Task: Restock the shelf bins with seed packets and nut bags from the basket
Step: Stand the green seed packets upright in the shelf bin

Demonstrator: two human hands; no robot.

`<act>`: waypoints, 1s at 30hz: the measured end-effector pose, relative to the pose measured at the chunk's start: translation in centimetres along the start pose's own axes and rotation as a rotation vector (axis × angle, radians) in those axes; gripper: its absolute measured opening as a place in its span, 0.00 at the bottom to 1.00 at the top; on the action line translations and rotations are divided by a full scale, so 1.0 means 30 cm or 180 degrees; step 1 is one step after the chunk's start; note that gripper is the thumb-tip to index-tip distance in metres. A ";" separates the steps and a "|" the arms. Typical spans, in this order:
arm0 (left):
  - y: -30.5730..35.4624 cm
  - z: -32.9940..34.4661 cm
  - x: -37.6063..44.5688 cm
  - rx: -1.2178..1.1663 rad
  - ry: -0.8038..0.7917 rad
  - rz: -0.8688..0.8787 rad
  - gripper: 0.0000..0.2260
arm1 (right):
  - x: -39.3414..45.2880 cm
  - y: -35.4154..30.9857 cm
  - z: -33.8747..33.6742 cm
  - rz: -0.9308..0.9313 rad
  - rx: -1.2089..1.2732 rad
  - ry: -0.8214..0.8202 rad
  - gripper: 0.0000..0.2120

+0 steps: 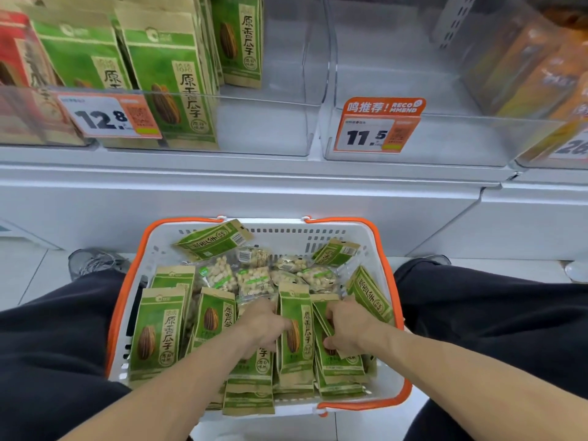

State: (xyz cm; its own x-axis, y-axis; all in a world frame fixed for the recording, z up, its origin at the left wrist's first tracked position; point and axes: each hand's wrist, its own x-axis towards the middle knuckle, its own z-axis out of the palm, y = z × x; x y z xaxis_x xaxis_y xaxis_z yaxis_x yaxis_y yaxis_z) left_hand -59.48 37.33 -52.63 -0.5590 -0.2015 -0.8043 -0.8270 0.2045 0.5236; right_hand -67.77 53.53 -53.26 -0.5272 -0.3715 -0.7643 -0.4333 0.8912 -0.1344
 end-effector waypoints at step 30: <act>0.214 -0.254 -0.130 -0.1669 0.1032 0.1216 0.06 | -0.172 -0.120 -0.389 -0.0468 0.3281 0.1296 0.46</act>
State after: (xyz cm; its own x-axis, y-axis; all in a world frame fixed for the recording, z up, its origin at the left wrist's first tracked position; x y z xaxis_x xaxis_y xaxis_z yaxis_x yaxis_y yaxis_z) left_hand -63.06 32.14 -44.01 -0.7367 -0.4985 -0.4569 -0.4443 -0.1525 0.8828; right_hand -72.02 49.20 -41.48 -0.8025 -0.3804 -0.4597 0.2025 0.5510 -0.8095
